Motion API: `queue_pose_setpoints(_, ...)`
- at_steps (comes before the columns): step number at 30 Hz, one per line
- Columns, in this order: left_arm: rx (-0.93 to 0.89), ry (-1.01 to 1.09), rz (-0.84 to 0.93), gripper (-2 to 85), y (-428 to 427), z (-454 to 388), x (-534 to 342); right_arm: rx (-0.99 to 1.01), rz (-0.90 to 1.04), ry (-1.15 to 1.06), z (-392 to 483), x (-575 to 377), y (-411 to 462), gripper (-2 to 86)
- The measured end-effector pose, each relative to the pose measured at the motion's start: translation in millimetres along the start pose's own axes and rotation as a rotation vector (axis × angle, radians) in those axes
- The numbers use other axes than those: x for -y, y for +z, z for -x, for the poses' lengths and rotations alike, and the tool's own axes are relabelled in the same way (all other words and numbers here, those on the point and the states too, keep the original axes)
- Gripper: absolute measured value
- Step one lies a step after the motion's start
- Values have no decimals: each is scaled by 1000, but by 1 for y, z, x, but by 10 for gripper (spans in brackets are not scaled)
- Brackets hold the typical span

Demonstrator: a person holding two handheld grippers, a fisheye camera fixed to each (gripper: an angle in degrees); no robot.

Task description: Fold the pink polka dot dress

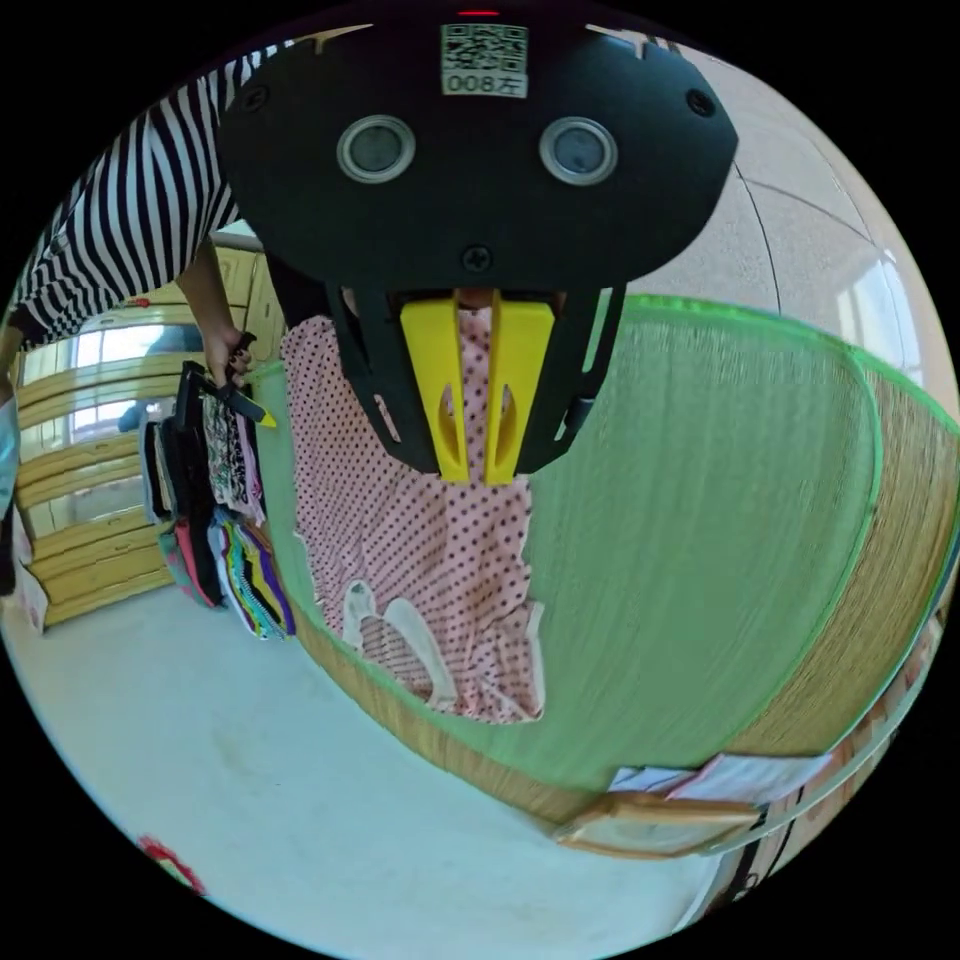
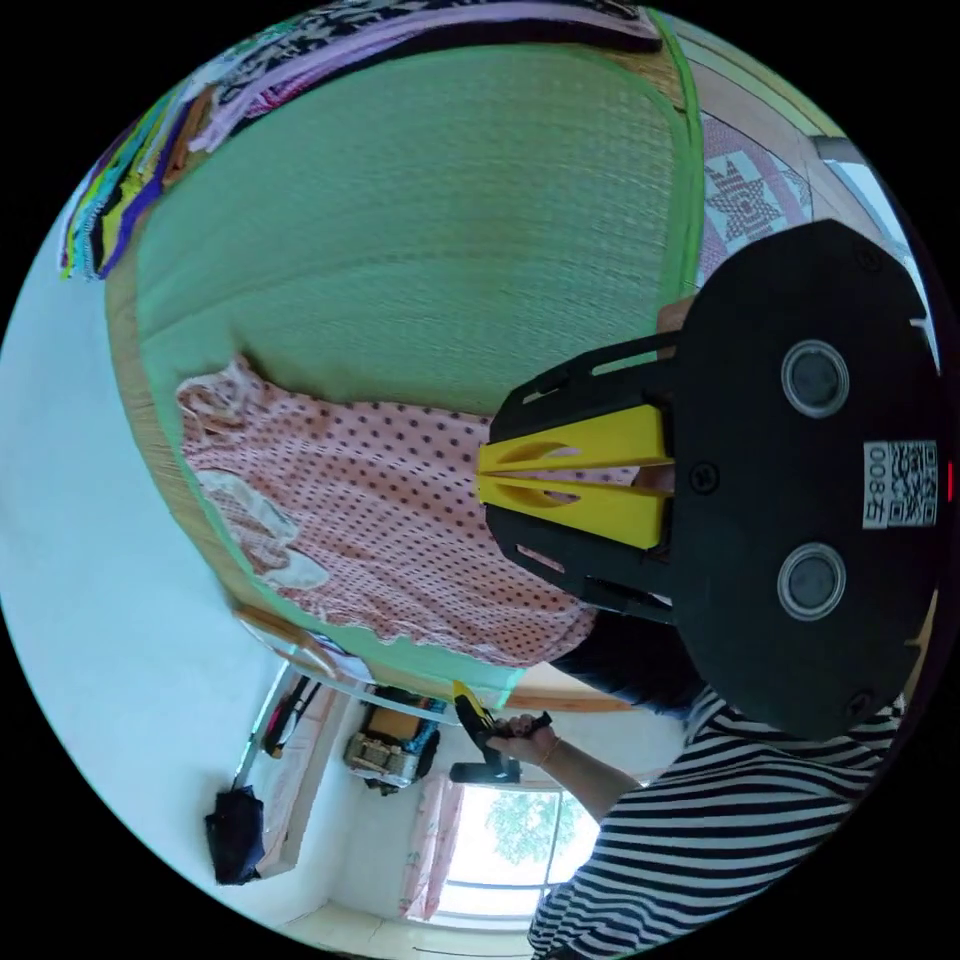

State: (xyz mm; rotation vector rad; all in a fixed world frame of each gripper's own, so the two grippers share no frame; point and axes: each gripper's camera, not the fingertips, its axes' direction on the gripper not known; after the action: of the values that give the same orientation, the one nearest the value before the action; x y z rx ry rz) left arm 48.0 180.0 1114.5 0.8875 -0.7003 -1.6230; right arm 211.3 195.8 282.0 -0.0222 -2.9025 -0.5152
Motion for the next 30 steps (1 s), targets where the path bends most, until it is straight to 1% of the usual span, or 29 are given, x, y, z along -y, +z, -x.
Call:
queue_pose_setpoints(4,-108,129,12,44,43,-44,44,-36,-200,-8,-8,35,-9,11)
queue_pose_setpoints(5,-146,174,29,46,61,-61,59,-51,-223,-7,-8,41,-9,14)
queue_pose_setpoints(7,-195,257,48,50,89,-91,83,-133,-308,4,-8,63,-9,27)
queue_pose_setpoints(10,-240,386,88,60,139,-145,121,-192,-363,26,-9,84,-2,52)
queue_pose_setpoints(14,-291,536,141,68,205,-217,165,-244,-373,33,-8,96,15,63)
queue_pose_setpoints(20,-272,699,197,74,280,-305,215,-251,-298,65,-15,98,58,59)
queue_pose_setpoints(25,-181,777,195,75,323,-365,251,-280,-289,51,-3,92,71,39)
queue_pose_setpoints(30,-59,837,209,76,375,-422,289,-232,-295,53,-6,85,81,23)
